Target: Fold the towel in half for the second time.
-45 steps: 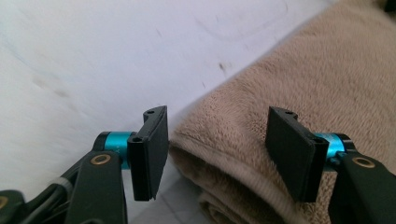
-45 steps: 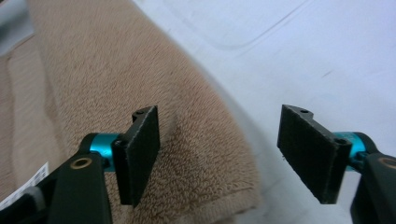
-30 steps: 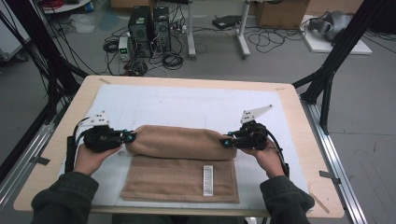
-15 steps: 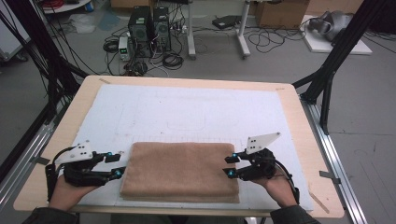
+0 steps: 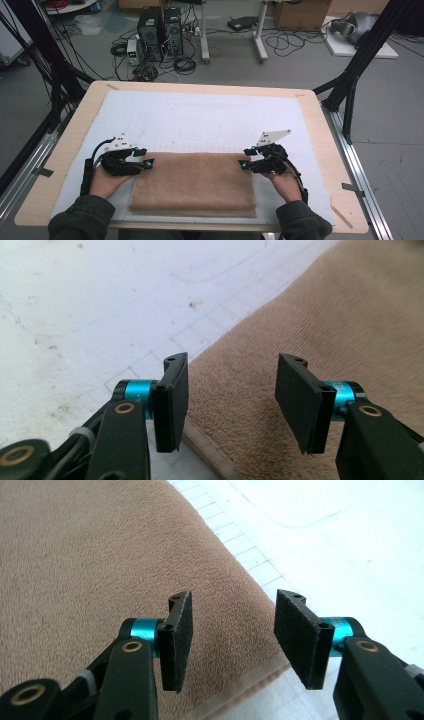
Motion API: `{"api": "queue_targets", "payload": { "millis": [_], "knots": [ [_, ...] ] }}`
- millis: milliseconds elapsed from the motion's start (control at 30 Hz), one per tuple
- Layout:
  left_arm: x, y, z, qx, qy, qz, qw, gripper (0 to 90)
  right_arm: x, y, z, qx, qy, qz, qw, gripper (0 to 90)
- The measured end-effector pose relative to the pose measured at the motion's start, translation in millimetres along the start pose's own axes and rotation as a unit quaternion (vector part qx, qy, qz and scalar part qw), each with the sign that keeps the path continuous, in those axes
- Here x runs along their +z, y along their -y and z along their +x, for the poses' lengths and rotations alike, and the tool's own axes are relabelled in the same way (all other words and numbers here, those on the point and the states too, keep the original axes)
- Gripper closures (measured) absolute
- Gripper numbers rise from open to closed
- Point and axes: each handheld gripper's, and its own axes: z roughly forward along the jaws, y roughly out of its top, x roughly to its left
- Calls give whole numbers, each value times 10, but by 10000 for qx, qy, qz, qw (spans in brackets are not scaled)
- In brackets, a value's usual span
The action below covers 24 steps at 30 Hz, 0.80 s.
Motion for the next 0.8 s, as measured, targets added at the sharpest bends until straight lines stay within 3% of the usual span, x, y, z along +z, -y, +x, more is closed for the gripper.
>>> {"api": "queue_targets", "payload": {
  "millis": [67,133,233,300,367,400,467,533,700,733,767,800],
  "knots": [
    [-19,9,-74,101,103,-14,9999,450,-24,37,69,-72,-206,15,9998,532],
    [-27,36,-135,251,39,-5,9997,454,-73,120,223,-298,-466,-91,9984,554],
    [13,85,-128,276,-90,168,9994,462,-110,235,404,-526,-626,71,9966,559],
    [52,123,-130,236,-92,234,9994,464,-109,310,456,-462,-785,71,9958,559],
    [80,152,-144,251,-136,260,9993,467,-48,403,490,-442,-858,284,9949,582],
    [86,157,-152,229,-164,237,9993,467,-10,441,498,-437,-879,336,9946,623],
    [80,157,-156,241,-181,233,9993,468,1,470,508,-470,-932,202,9943,819],
    [72,156,-149,199,-166,228,9994,468,-33,423,526,-543,-952,245,9937,846],
    [65,155,-151,177,-161,221,9995,466,-297,274,644,-804,-1025,-52,9915,839],
    [60,153,-151,174,-162,218,9995,463,-332,263,669,-819,-1036,-58,9912,784],
    [54,153,-154,169,-151,202,9995,458,-335,265,683,-797,-1044,-43,9913,670],
    [44,151,-161,156,-166,191,9996,452,-324,275,692,-754,-1050,12,9916,633]
  ]
}}
